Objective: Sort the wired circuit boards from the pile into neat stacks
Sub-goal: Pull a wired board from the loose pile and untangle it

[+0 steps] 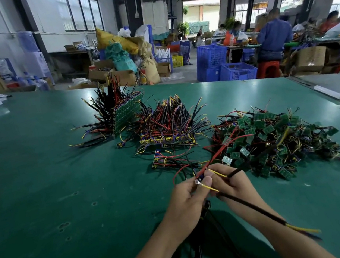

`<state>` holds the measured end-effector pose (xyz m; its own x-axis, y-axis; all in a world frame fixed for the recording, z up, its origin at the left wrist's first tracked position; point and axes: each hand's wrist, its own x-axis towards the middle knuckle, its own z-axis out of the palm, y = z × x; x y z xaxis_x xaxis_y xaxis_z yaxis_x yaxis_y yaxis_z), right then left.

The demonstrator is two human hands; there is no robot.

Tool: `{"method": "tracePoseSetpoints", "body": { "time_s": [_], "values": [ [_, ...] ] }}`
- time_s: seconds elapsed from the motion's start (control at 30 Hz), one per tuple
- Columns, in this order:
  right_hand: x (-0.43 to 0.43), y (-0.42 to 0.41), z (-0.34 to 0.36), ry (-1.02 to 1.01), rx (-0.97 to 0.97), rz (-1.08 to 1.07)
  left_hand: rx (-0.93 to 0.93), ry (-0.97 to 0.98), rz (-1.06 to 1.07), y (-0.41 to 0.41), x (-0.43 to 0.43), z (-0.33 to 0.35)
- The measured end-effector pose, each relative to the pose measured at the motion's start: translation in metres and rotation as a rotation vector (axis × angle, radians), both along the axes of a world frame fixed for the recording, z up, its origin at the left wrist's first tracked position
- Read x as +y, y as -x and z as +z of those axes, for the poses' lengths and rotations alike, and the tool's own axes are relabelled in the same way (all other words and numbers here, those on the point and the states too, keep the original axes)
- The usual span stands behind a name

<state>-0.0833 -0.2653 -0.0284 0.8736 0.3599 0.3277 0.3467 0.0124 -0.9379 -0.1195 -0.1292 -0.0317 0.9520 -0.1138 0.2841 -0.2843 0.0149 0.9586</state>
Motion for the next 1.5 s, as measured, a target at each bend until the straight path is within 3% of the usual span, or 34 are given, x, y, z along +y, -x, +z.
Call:
{"method": "tracePoseSetpoints", "body": {
  "time_s": [0.47,0.63,0.9,1.07,1.23,1.4,1.5],
  "values": [
    [0.003,0.002,0.001,0.065,0.310,0.066,0.129,-0.009,-0.023,0.000,0.002,-0.001],
    [0.000,0.004,0.001,0.077,0.262,0.124,0.140,-0.029,-0.042,0.002,0.006,-0.001],
    [-0.001,0.009,0.006,0.081,0.263,0.020,0.229,0.143,-0.098,-0.002,0.005,-0.006],
    [-0.002,0.006,0.002,0.176,0.225,-0.135,0.323,0.262,0.059,-0.003,-0.001,-0.002],
    [0.003,0.000,-0.001,0.044,0.180,-0.161,0.250,0.245,0.106,-0.006,0.001,0.000],
    [0.011,-0.001,-0.002,-0.199,0.355,-0.102,0.173,0.158,0.200,-0.008,-0.002,-0.010],
    [0.012,0.003,0.000,-0.164,0.389,-0.150,0.122,0.130,0.294,-0.011,-0.002,-0.013]
  ]
}}
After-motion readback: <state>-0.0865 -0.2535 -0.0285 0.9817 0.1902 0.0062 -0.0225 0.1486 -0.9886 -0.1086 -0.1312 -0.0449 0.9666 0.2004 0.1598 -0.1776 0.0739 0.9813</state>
